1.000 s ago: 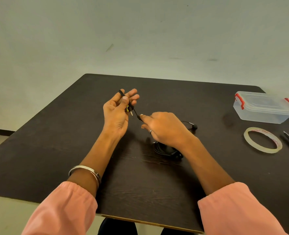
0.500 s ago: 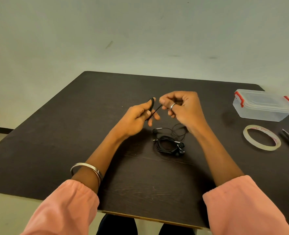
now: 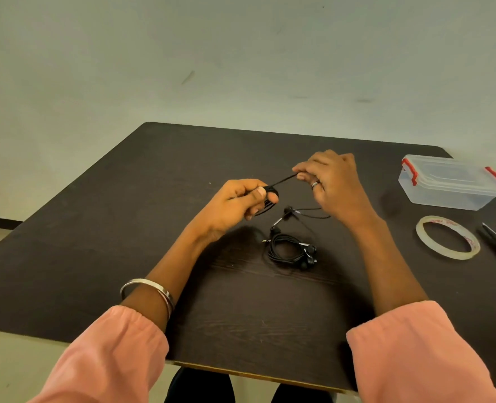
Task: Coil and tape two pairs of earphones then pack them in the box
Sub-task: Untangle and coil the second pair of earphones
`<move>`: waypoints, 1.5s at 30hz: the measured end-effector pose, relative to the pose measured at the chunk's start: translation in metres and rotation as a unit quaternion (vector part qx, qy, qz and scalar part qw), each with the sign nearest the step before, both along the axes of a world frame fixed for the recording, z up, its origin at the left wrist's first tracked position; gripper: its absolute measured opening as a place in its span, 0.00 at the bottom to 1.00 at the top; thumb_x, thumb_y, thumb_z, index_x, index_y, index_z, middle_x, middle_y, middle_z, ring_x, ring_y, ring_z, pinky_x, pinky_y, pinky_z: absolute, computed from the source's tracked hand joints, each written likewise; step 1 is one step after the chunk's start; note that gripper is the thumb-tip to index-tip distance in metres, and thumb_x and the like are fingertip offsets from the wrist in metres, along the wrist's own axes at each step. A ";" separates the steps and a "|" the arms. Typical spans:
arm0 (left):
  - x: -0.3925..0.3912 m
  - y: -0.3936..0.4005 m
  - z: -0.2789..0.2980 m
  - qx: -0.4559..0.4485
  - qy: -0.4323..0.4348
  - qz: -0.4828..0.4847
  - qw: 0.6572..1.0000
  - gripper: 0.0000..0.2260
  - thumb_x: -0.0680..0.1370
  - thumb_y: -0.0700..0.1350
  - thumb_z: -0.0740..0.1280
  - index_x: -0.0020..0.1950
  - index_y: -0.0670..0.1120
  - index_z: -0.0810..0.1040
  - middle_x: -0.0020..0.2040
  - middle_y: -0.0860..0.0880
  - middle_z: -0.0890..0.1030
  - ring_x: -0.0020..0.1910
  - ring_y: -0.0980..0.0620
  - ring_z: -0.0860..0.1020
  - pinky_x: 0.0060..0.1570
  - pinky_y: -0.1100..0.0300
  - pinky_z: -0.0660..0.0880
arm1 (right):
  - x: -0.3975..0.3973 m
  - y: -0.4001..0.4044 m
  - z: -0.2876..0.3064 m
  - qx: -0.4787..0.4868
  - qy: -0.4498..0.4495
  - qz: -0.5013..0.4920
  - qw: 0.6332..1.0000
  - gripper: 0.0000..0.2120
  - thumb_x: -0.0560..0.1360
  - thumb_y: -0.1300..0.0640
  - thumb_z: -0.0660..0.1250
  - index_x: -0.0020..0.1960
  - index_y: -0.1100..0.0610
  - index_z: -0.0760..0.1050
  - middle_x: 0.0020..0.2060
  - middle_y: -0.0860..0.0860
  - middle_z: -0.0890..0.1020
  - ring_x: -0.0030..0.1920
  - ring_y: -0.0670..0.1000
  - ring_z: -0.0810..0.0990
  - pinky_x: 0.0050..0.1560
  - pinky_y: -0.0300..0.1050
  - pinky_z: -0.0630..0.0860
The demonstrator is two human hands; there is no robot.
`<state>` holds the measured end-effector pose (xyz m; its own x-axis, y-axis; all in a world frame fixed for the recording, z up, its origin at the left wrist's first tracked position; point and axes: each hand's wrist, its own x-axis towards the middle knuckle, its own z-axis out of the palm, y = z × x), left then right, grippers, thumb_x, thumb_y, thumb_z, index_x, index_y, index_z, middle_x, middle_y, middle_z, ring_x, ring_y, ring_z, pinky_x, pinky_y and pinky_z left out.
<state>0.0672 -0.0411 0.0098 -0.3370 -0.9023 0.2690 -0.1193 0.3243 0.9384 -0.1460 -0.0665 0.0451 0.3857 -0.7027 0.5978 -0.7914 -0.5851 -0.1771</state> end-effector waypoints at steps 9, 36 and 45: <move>0.006 -0.003 0.010 0.133 0.306 0.009 0.943 0.14 0.83 0.40 0.53 0.41 0.43 0.74 0.26 0.53 0.66 0.24 0.58 0.60 0.27 0.63 0.62 | -0.008 -0.002 0.002 0.149 -0.270 0.048 0.950 0.11 0.75 0.65 0.69 0.57 0.60 0.80 0.42 0.49 0.83 0.32 0.40 0.79 0.37 0.35 0.78; 0.007 -0.003 0.008 0.163 0.180 0.074 0.967 0.14 0.83 0.41 0.55 0.48 0.41 0.80 0.26 0.53 0.65 0.25 0.57 0.60 0.26 0.64 0.61 | 0.030 0.002 -0.021 0.191 -0.159 0.112 0.962 0.30 0.76 0.57 0.68 0.75 0.53 0.61 0.69 0.50 0.73 0.70 0.47 0.68 0.70 0.41 0.62; 0.010 -0.005 0.009 0.210 0.369 -0.032 0.905 0.14 0.83 0.41 0.53 0.52 0.38 0.78 0.26 0.54 0.65 0.23 0.59 0.60 0.24 0.65 0.62 | 0.043 0.003 -0.027 0.234 -0.181 0.138 0.945 0.08 0.81 0.61 0.57 0.53 0.54 0.74 0.33 0.51 0.76 0.30 0.44 0.73 0.32 0.36 0.72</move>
<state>0.0771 -0.0464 0.0185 -0.2605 -0.9622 0.0793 0.5959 -0.0957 0.7973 -0.1029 -0.0637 0.0184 0.4224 -0.8250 0.3754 -0.4571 -0.5516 -0.6977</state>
